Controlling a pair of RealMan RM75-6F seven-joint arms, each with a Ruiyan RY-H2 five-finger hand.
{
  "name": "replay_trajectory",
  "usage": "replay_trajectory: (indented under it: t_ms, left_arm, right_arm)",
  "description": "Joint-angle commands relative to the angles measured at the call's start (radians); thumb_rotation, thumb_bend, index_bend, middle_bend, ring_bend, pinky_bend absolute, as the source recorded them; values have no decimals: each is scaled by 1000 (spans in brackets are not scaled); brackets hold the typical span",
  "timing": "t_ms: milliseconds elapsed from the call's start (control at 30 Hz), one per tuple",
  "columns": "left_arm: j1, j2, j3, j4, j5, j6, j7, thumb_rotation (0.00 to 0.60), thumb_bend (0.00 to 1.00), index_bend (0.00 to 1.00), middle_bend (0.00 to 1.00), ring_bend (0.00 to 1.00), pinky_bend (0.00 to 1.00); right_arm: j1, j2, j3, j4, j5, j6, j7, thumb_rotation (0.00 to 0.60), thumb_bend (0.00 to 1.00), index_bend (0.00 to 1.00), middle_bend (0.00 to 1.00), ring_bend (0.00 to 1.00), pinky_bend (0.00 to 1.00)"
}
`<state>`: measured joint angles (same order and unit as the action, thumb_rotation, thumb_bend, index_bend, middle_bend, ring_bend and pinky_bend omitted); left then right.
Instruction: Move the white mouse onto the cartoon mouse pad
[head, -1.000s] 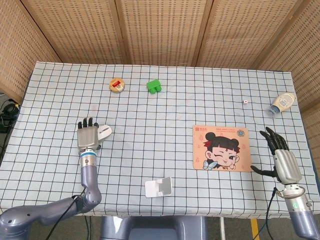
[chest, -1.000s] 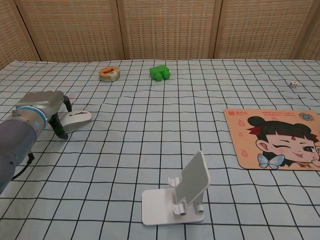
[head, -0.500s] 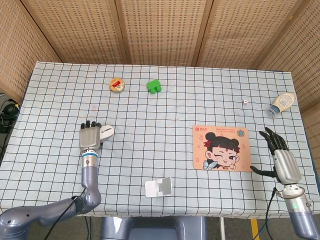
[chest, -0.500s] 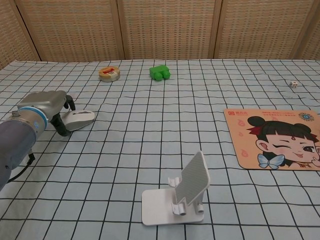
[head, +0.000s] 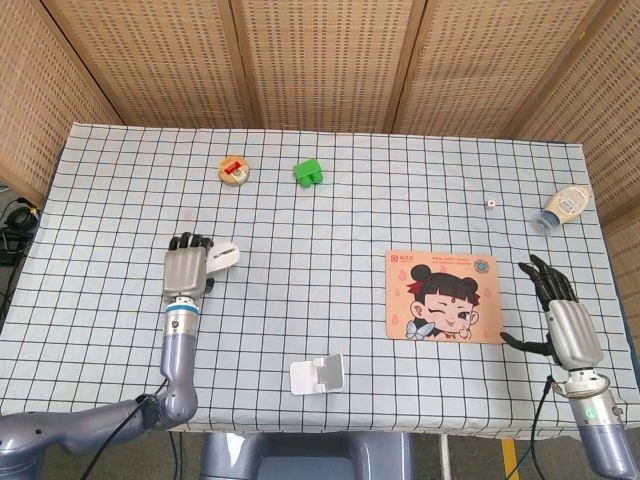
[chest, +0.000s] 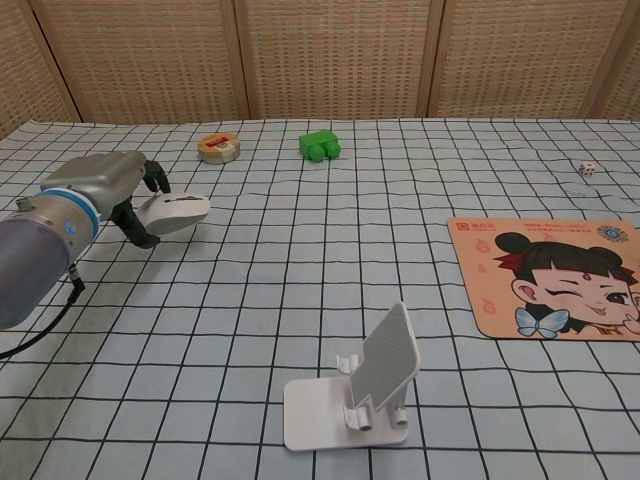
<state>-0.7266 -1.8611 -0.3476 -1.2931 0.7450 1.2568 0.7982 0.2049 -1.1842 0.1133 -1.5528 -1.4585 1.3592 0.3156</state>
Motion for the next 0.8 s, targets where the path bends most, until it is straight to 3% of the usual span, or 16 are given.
replay_trajectory:
  t_ms: [33,300,800]
  left_arm:
    - [-25,-8,-4,-21,9,-5,20,600,582,454,208,112,160]
    - [-101,-58,-17,-30,9,-29,82,600,581,454,208,112,160]
    - [-306,-243,-120,128,-100,-87,204,600,577,454,208,112,161]
  right_arm:
    - [0,1,1,0,2,-1,4,600,119,109,0,0,0]
    - [0,7,9,8,16,-6,26,600,119,109,0,0,0]
    - [1,18,17,21,28,-18,73,600,119,109,0,0,0]
